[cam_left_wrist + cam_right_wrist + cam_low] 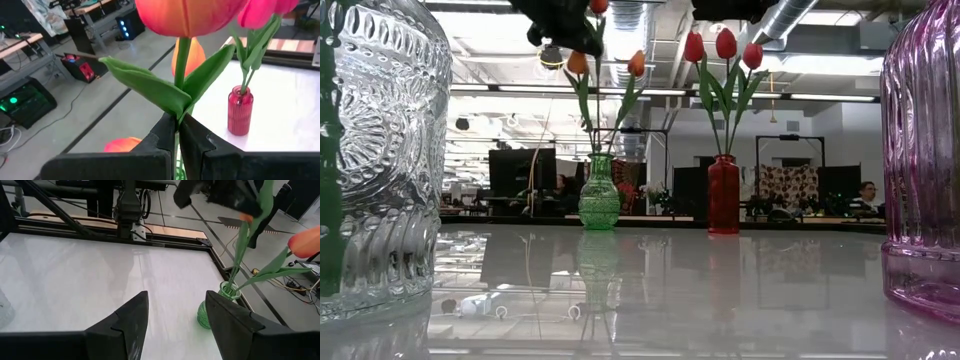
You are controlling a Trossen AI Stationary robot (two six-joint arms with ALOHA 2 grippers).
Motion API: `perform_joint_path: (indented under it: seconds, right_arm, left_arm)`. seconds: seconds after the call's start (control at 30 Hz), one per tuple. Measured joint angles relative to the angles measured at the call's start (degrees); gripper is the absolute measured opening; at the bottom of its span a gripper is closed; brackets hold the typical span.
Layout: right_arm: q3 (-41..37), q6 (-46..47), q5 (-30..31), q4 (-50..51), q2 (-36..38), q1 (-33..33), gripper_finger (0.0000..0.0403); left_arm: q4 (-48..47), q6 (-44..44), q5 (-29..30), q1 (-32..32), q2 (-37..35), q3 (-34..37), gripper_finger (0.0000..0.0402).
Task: Sort flowers into vase by color
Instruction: Put the orange flower into the green vase
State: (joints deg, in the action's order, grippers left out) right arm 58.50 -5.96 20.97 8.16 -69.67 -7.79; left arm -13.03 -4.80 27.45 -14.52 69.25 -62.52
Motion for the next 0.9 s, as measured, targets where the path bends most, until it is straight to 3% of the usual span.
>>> perform_joint_path:
  seconds: [0.2, 0.6, 0.9]
  right_arm:
    - [0.0, -0.01, 0.0, 0.0, 0.0, 0.0, 0.0223]
    - [0.0, 0.0, 0.0, -0.02, 0.02, 0.0, 0.0223]
    - [0.0, -0.02, 0.0, -0.07, 0.02, 0.0, 0.0223]
  left_arm:
    - [0.14, -0.04, 0.04, 0.0, 2.11, 0.0, 0.0015]
    - [-0.43, 2.51, 0.21, 0.11, -0.72, 0.0, 0.0121]
    - [-4.96, 2.53, -0.77, 0.11, -5.27, 0.02, 0.0133]
